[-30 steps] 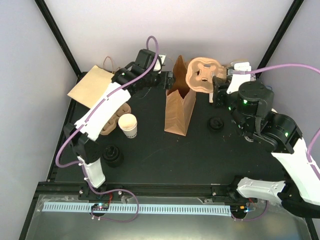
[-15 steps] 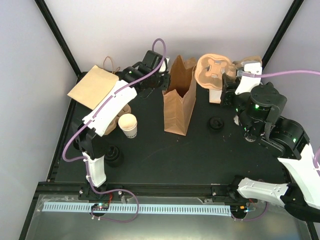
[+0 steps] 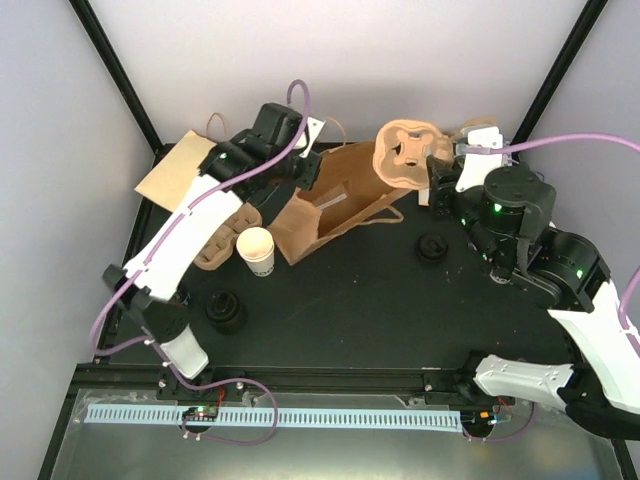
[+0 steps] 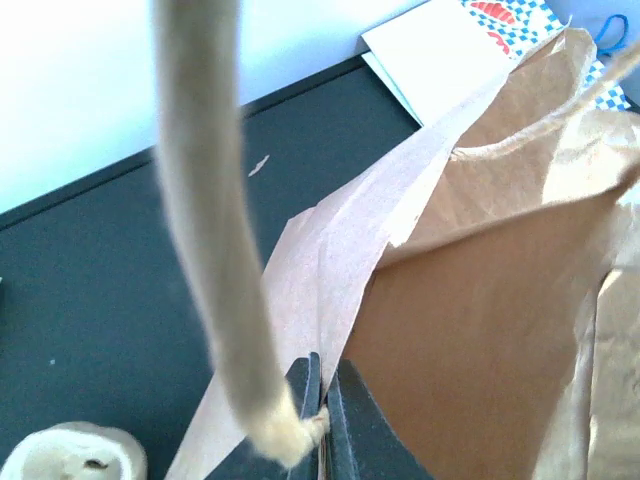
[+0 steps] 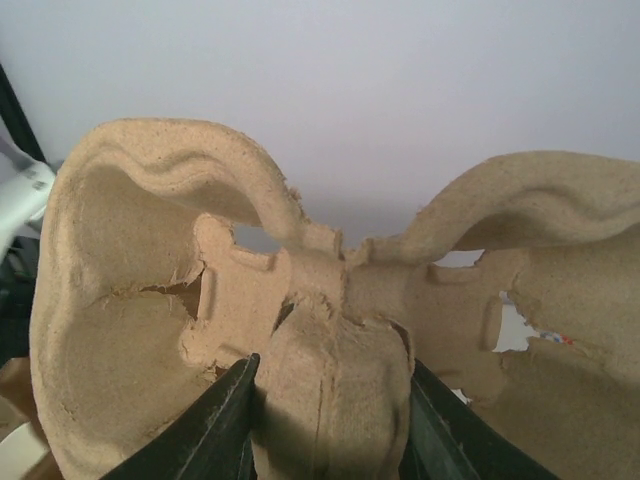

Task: Pack the takeout coffee

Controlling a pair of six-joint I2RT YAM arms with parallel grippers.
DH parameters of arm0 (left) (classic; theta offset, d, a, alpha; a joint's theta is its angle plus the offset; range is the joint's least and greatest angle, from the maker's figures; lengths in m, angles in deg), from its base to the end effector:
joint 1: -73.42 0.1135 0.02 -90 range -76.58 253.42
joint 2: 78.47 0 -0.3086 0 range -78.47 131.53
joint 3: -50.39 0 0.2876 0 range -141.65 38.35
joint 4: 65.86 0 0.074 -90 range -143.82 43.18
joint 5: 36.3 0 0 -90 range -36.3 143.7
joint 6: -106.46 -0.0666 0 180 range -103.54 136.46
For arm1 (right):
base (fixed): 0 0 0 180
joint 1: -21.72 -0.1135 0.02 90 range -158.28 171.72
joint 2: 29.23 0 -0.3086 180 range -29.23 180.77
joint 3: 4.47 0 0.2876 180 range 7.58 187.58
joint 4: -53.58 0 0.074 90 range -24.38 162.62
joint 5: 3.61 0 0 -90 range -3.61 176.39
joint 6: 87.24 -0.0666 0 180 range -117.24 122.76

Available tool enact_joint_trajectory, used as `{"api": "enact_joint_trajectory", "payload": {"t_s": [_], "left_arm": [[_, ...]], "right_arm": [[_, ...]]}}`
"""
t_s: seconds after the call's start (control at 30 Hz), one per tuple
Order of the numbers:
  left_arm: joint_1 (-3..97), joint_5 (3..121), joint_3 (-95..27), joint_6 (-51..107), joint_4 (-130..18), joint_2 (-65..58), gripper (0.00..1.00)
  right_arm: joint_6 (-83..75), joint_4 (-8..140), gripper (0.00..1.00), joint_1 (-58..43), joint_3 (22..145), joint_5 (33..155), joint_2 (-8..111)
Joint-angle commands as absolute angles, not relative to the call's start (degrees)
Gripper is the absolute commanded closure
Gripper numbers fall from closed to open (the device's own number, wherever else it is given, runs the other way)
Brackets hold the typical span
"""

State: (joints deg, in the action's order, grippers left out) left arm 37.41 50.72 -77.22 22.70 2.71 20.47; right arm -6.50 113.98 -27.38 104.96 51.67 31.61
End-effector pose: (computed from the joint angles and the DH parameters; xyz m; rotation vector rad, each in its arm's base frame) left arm 0.3483 -0.2489 0.4662 0.5607 2.2179 -0.3298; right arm 0.1504 0.1157 0.5723 -0.1723 1.7358 0.2083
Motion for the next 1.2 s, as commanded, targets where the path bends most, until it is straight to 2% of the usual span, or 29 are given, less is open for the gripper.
{"api": "enact_joint_trajectory", "payload": {"t_s": [0.0,0.33,0.57,0.67,0.83,1.17], "left_arm": [[37.24,49.41,-70.09,16.48,-1.42,12.87,0.98],[37.19,50.93,-58.50,13.83,-6.68,5.72,0.98],[37.13,53.99,-56.00,14.08,-8.02,4.40,0.98],[37.14,54.58,-55.31,14.17,-8.27,4.03,0.98],[37.19,55.43,-54.30,14.01,-8.41,3.40,0.98],[37.04,57.16,-52.11,13.49,-9.76,1.86,0.98]], "right_arm": [[-9.29,115.86,0.63,-27.03,105.35,56.05,31.86],[-12.31,113.37,0.63,-19.04,102.68,72.66,31.05],[-10.43,109.53,0.67,-18.88,98.43,75.34,27.99],[-8.71,105.77,0.68,-18.86,92.84,76.60,24.65],[-8.49,96.70,0.64,-18.87,83.31,76.67,17.72],[-4.65,98.85,0.64,-18.85,84.90,78.91,21.19]]}}
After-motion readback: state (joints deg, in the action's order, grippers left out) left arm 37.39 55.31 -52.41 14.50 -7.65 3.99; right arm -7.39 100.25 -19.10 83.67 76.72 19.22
